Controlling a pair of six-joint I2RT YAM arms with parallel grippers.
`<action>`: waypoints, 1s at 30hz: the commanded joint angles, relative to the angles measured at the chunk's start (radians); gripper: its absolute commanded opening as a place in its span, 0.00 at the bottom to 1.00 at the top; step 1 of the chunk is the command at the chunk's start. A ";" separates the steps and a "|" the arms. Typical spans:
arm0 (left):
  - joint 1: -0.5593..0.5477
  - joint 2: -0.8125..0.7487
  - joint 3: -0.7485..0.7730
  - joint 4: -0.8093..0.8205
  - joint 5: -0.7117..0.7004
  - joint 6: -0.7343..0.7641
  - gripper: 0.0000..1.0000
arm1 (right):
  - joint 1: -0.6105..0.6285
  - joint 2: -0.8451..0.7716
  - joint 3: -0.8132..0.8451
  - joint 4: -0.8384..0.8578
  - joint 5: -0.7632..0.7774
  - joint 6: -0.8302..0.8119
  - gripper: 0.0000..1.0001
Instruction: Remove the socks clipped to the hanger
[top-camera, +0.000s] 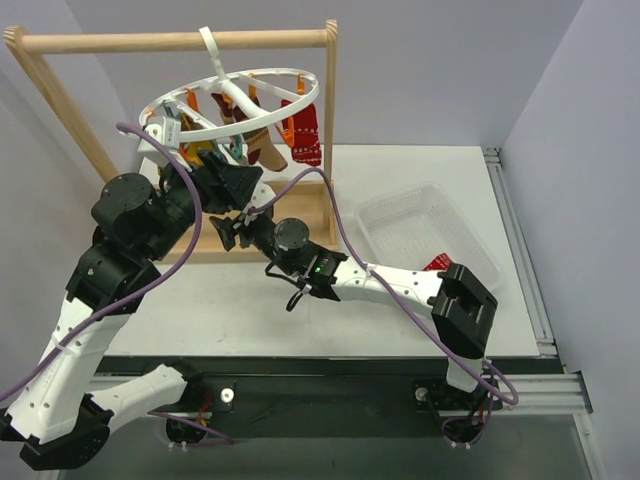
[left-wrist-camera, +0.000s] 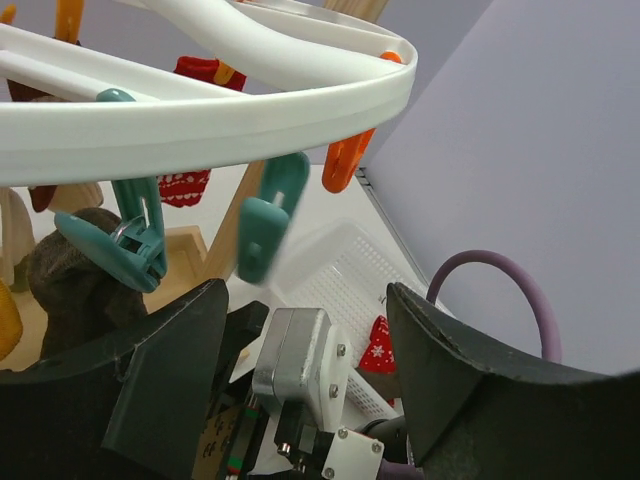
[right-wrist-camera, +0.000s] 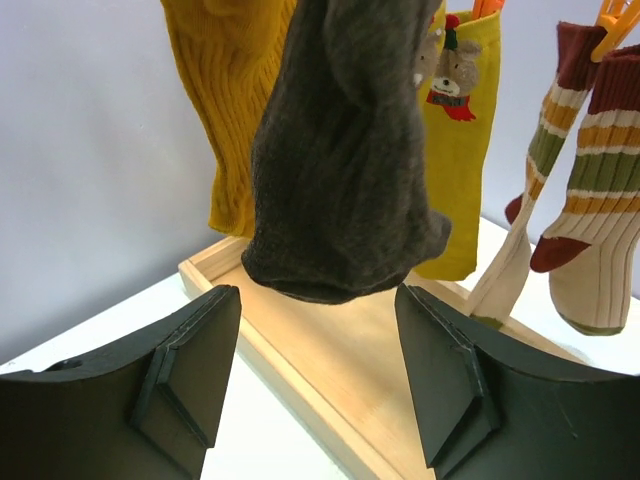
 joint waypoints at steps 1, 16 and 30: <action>-0.007 -0.026 0.053 -0.014 0.030 0.086 0.78 | 0.003 -0.081 0.004 0.078 0.000 0.016 0.64; -0.048 -0.061 0.244 -0.143 -0.169 0.248 0.84 | 0.011 -0.019 0.176 -0.004 -0.007 -0.005 0.69; -0.094 -0.118 0.187 -0.143 -0.335 0.294 0.82 | 0.026 0.038 0.242 -0.015 0.052 -0.001 0.47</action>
